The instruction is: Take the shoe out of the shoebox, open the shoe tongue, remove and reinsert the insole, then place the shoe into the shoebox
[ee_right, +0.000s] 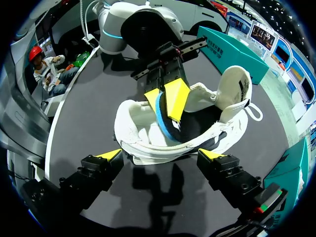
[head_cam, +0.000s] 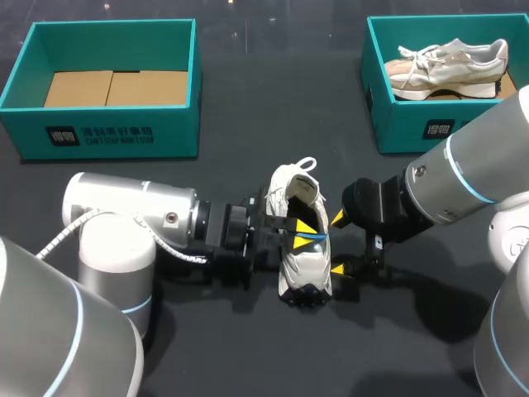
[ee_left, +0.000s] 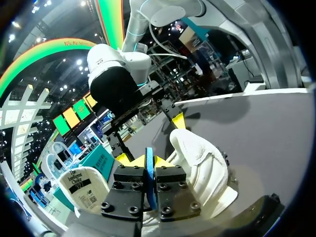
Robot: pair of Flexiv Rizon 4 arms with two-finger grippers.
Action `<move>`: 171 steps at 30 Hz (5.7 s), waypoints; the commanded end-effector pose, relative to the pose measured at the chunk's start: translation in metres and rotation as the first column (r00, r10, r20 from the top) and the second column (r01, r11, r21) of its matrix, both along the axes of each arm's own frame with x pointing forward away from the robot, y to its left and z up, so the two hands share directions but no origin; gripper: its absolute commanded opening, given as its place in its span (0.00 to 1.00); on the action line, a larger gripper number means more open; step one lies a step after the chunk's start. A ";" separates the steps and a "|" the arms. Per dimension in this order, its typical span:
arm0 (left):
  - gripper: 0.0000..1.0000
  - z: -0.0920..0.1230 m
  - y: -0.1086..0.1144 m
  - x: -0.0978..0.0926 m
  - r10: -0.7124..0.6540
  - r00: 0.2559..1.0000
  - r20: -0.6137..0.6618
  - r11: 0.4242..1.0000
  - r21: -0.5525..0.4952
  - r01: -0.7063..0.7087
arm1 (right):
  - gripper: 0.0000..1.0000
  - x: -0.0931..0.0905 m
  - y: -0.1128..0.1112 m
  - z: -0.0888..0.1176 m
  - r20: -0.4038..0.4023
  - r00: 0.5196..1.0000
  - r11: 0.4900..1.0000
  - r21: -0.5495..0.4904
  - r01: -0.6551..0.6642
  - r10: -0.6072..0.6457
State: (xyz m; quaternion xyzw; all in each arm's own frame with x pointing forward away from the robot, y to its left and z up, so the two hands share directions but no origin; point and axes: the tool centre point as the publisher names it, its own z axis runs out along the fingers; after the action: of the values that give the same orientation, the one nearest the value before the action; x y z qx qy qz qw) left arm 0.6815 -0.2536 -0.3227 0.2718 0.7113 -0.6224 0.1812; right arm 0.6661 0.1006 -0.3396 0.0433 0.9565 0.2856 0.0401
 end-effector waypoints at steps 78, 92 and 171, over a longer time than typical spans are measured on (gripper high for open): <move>0.00 0.077 0.116 0.025 -0.280 0.960 0.010 0.769 0.601 0.218 | 1.00 -0.006 -0.110 0.037 0.022 0.999 0.999 -0.037 0.031 -0.031; 0.00 0.073 0.096 0.024 -0.450 0.888 0.098 0.687 0.673 0.274 | 1.00 -0.005 -0.146 0.039 0.017 0.996 0.995 -0.043 0.092 -0.091; 0.00 0.012 0.018 -0.008 -0.810 0.560 0.174 0.427 0.830 0.359 | 1.00 -0.005 -0.164 0.037 0.007 0.994 0.993 -0.047 0.106 -0.105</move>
State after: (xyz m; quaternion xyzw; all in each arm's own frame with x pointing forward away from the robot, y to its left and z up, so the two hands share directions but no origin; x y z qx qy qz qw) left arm 0.6765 -0.2296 -0.3086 0.7285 0.6517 -0.2108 0.0156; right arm 0.6634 -0.0629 -0.3020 0.0920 0.9592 0.2614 0.0567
